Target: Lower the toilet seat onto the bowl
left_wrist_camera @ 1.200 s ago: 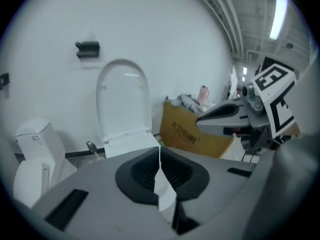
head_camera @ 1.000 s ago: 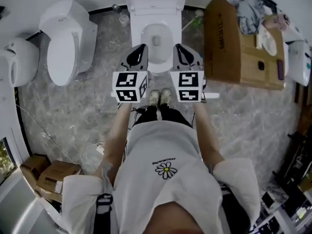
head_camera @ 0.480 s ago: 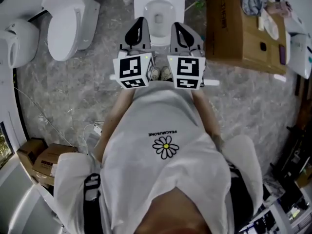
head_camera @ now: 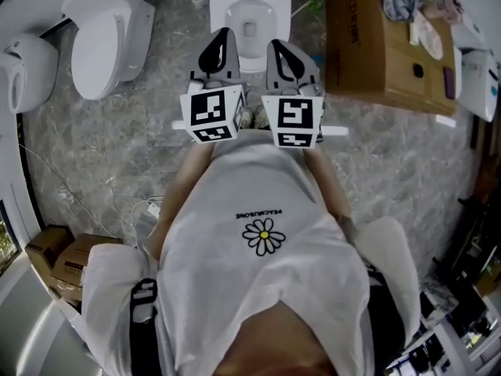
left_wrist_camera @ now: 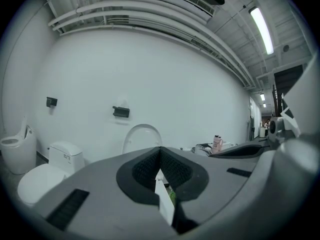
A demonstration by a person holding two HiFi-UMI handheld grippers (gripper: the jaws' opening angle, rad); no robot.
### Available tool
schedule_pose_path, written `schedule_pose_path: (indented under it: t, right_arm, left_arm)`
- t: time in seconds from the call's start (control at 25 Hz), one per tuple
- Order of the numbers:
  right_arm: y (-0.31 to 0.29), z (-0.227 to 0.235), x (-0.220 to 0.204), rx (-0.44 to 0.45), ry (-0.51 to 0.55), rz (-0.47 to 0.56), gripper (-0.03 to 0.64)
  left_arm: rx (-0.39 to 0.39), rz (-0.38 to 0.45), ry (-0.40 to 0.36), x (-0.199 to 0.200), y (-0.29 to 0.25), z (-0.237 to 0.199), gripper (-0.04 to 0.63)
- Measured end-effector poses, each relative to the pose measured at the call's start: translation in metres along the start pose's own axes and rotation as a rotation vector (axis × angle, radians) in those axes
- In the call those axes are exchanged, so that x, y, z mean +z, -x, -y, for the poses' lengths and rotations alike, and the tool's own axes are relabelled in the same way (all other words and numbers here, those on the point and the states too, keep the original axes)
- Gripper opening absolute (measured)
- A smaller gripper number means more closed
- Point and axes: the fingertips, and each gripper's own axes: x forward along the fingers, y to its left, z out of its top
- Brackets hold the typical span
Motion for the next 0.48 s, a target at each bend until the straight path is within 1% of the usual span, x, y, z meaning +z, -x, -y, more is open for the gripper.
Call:
schedule_pose_path:
  t: [0.2, 0.48]
  right_arm:
    - [0.0032, 0.0021, -0.003, -0.004, -0.01, 0.005, 0.031]
    - [0.0048, 0.004, -0.0054, 0.004, -0.01, 0.007, 0.031]
  left_arm:
    - [-0.006, 0.016, -0.025, 0.0031, 0.0027, 0.0034, 0.02]
    - [0.002, -0.005, -0.027, -0.0056, 0.0046, 0.0034, 0.02]
